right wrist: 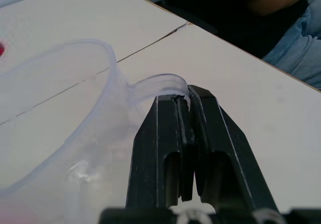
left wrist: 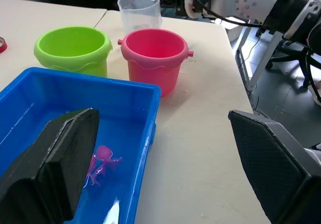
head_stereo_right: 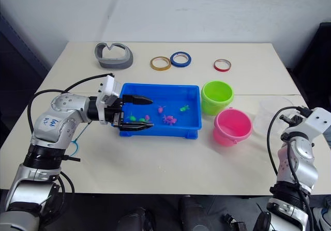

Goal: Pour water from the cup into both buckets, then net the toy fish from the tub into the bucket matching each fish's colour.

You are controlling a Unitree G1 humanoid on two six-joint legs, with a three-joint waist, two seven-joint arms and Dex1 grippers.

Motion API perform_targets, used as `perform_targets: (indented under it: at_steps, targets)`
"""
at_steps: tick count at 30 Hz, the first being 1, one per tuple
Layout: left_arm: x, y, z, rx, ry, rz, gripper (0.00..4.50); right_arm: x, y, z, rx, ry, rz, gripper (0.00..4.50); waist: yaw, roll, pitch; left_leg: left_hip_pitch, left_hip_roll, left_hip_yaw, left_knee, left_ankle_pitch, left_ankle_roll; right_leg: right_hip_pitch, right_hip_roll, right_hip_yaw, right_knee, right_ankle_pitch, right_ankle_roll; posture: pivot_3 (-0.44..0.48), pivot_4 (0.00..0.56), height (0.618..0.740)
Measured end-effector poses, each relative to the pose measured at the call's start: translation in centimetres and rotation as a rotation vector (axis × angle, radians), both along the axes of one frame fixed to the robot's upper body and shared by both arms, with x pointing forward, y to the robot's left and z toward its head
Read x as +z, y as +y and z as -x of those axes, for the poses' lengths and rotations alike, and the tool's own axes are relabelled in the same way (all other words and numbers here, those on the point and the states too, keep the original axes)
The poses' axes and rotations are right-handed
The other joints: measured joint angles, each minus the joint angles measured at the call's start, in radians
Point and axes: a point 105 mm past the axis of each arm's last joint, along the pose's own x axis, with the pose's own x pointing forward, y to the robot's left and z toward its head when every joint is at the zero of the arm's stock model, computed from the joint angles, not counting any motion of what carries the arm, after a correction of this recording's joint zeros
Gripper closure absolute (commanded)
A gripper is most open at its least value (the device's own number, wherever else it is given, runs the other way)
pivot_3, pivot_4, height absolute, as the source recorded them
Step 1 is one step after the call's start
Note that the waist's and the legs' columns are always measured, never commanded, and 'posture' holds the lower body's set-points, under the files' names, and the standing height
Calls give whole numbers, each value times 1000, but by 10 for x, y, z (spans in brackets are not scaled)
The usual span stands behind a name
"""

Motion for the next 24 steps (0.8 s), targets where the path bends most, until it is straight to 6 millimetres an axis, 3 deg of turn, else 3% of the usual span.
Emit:
perform_targets:
  at_steps: [12, 24]
  targets:
    - [-1, -2, 0, -9, 0, 8, 0, 15, 15, 16, 131, -11, 27, 4425, 2, 2, 1, 0, 0, 0, 0, 0, 0, 0, 0, 0, 0, 0, 0, 0, 150, 738]
    - [-1, 1, -4, 2, 12, 13, 0, 78, 30, 22, 335, -65, 182, 4425, 3, 4, 3, 0, 0, 0, 0, 0, 0, 0, 0, 0, -1, 0, 0, 0, 150, 738]
